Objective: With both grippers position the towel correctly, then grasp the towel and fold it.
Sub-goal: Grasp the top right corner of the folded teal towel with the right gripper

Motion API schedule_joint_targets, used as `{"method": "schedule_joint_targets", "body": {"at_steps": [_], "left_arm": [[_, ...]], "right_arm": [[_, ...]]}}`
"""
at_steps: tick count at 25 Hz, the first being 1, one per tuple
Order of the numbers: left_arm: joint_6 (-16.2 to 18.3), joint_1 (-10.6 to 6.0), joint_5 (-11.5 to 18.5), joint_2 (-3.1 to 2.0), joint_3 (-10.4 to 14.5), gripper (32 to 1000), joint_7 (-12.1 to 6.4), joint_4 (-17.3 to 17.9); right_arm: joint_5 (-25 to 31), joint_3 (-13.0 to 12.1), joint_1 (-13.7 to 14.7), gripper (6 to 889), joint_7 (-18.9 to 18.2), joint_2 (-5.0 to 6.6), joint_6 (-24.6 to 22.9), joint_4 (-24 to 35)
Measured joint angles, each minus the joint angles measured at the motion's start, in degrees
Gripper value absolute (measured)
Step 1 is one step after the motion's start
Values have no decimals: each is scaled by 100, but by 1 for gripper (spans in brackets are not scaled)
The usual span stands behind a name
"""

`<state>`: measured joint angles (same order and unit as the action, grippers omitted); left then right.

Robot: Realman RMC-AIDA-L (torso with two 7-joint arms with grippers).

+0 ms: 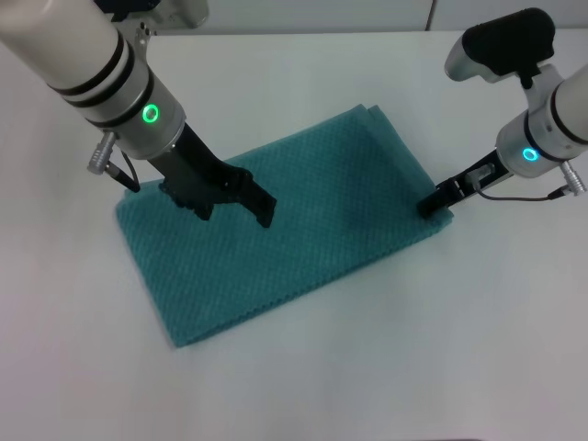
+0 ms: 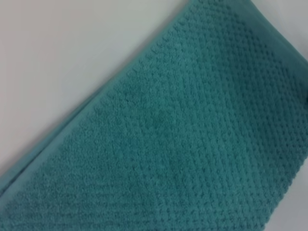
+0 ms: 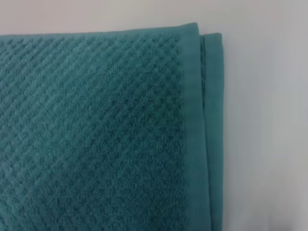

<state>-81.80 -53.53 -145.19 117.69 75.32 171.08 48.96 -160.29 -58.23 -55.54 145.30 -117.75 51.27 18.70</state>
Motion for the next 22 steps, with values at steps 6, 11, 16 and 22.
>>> {"method": "schedule_joint_targets", "body": {"at_steps": [6,11,16,22], "left_arm": [[41,-17,8,0,0,938,3,-1],[42,-17,9,0,0,937,4,-1],[42,-17,9,0,0,937,4,-1],[42,-28,9,0,0,938,4,-1]], "right_arm": [[-2,-5,0,852,-2,-3,-64,-101],[-2,-5,-8,852,-9,-2,-90,-129],[-2,-5,-9,852,-12,-2,-74,-130],[-16,-5,-27,768,24,-2,-45,-155]]}}
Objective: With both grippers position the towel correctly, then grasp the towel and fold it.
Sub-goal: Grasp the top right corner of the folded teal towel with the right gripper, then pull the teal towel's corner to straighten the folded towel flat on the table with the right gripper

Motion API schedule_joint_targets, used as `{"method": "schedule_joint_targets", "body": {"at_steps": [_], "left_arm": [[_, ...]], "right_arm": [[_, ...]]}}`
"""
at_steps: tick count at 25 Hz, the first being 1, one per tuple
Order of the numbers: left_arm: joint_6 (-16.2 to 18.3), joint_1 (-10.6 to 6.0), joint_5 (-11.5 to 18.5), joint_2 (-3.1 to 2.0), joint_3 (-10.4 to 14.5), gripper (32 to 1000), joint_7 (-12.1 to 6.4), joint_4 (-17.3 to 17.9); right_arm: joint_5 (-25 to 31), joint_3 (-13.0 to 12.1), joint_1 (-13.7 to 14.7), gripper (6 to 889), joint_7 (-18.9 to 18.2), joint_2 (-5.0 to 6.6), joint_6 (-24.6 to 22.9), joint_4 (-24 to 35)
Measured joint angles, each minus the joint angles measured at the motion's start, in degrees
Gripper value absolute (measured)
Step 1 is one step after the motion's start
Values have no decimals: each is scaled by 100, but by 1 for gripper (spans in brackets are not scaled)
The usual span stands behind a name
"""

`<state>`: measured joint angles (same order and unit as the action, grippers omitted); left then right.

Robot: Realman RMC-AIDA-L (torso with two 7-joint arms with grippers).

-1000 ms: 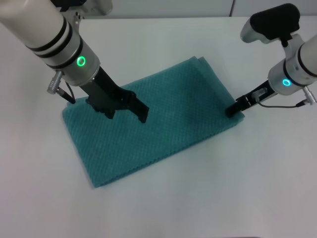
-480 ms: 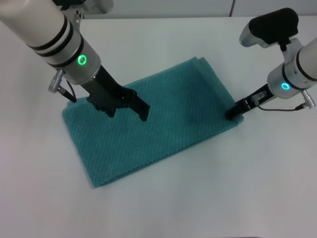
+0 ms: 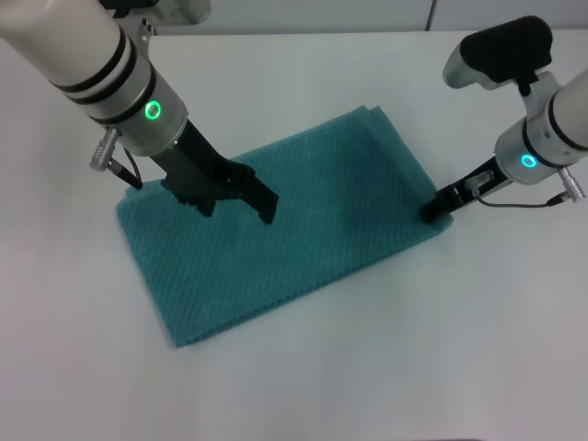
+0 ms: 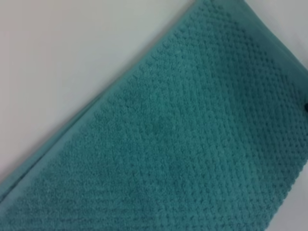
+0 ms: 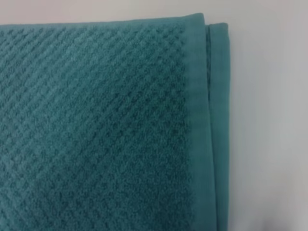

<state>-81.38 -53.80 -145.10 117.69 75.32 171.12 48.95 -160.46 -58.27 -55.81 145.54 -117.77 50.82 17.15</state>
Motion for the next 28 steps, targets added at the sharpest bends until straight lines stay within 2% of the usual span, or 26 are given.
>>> {"method": "schedule_joint_targets", "body": {"at_steps": [12,17,23,28], "left_arm": [[9,1,77,0,9,938,-13,0],[9,2,79,0,9,937,-16,0],[9,16,79,0,9,938,-18,0],[9,28,79,-1,9,939,-18,0]], "right_arm": [[-65,0,-32,512,11,0,31,-38],[-67,0,-34,270,17,0,82,-37],[-66,0,-35,92,20,0,95,-36],[-64,1,-35,77,22,6,176,-15]]}}
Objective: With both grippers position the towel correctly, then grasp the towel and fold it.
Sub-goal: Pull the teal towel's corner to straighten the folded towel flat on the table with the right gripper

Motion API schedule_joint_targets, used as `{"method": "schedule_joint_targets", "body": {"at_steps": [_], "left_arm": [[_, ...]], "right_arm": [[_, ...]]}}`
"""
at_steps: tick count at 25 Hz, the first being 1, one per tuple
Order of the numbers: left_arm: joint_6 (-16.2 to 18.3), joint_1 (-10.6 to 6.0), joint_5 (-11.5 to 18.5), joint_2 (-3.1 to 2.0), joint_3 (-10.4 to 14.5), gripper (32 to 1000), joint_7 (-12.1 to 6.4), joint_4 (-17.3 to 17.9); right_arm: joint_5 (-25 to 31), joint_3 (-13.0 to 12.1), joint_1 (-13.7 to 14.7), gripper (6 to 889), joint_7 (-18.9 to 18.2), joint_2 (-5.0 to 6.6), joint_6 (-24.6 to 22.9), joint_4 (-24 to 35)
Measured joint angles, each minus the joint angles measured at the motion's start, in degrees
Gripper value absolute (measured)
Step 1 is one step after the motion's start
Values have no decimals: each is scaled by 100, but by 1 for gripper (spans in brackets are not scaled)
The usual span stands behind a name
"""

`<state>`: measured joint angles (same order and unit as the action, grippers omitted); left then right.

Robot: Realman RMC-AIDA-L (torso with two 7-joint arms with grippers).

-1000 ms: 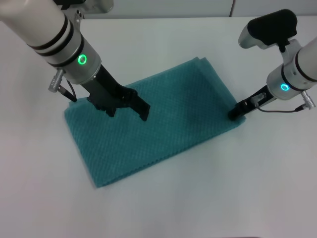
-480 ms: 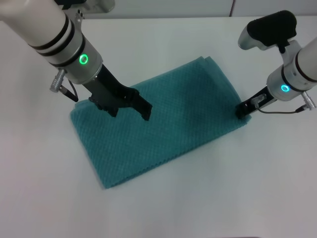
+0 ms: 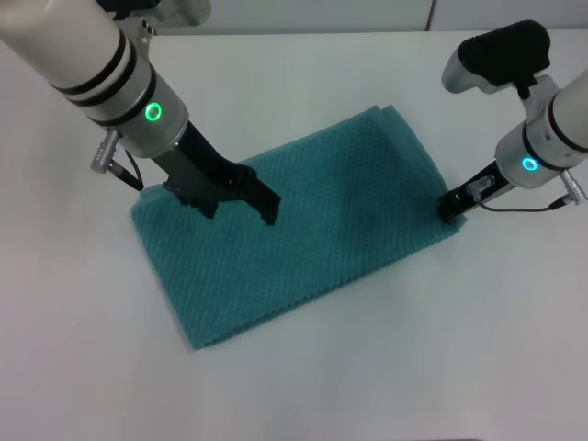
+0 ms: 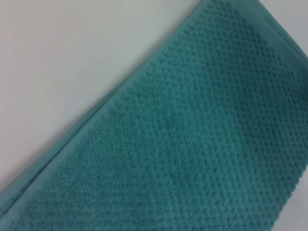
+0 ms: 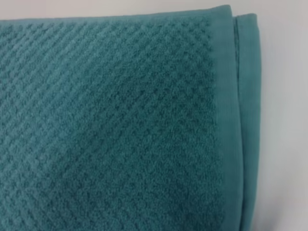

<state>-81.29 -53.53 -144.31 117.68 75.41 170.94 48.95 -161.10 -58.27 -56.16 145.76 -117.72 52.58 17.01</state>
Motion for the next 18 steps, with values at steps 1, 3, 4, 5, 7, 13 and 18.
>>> {"method": "schedule_joint_targets", "body": {"at_steps": [1,3,4,5,7,13,18], "left_arm": [[0,5,0,-2,0,939,0,0],[0,12,0,-4,0,939,0,0],[0,14,0,-6,0,938,0,0],[0,17,0,-8,0,938,0,0],[0,22,0,-15,0,938,0,0],[0,29,-2,-17,0,937,0,0],[0,37,-10,-25,0,938,0,0]], "right_arm": [[1,0,0,77,0,2,16,9],[1,0,0,77,1,8,58,18],[1,0,0,78,1,10,83,19],[2,0,0,78,0,12,100,22],[3,0,0,78,-13,20,157,30],[5,0,-33,79,-48,37,342,69],[8,0,-41,79,-72,41,592,183]]}}
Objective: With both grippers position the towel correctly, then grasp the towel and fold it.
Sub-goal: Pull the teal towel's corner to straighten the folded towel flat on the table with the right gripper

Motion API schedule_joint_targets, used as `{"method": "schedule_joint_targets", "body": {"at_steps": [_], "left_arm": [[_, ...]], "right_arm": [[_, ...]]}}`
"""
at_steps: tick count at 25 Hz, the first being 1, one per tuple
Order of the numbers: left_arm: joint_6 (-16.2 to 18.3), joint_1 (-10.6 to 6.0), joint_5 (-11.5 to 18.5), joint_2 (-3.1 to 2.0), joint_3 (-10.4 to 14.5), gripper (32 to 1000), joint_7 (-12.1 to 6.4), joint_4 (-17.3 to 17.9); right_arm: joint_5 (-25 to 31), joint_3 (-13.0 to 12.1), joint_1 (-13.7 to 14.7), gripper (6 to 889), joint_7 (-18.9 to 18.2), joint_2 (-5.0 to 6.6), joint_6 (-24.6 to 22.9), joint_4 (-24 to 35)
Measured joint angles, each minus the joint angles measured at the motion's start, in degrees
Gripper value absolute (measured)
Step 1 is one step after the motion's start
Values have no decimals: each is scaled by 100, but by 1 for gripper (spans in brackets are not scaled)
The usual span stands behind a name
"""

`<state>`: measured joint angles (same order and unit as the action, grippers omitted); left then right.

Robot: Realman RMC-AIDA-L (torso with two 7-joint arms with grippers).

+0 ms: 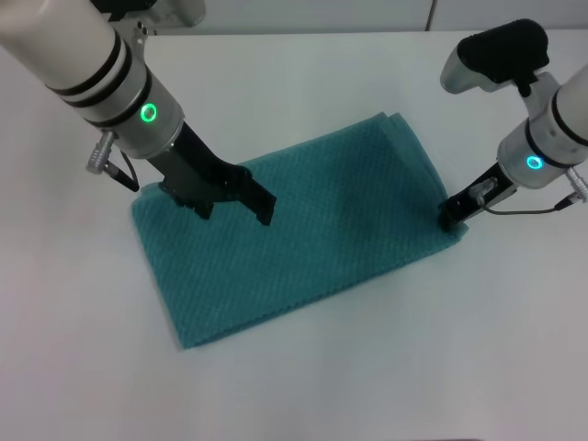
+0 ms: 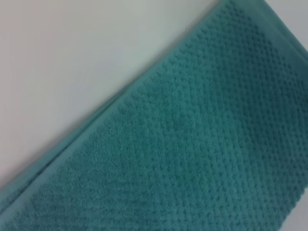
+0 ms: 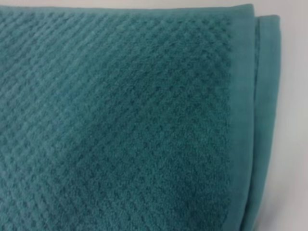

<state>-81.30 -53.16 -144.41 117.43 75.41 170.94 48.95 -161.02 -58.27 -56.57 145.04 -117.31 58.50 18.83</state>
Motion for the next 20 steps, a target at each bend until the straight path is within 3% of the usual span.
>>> {"method": "schedule_joint_targets", "body": {"at_steps": [20], "left_arm": [[0,61,-35,-1,0,939,-7,0]], "right_arm": [[49,5,-12,82,-360,-76,1064,214]]}}
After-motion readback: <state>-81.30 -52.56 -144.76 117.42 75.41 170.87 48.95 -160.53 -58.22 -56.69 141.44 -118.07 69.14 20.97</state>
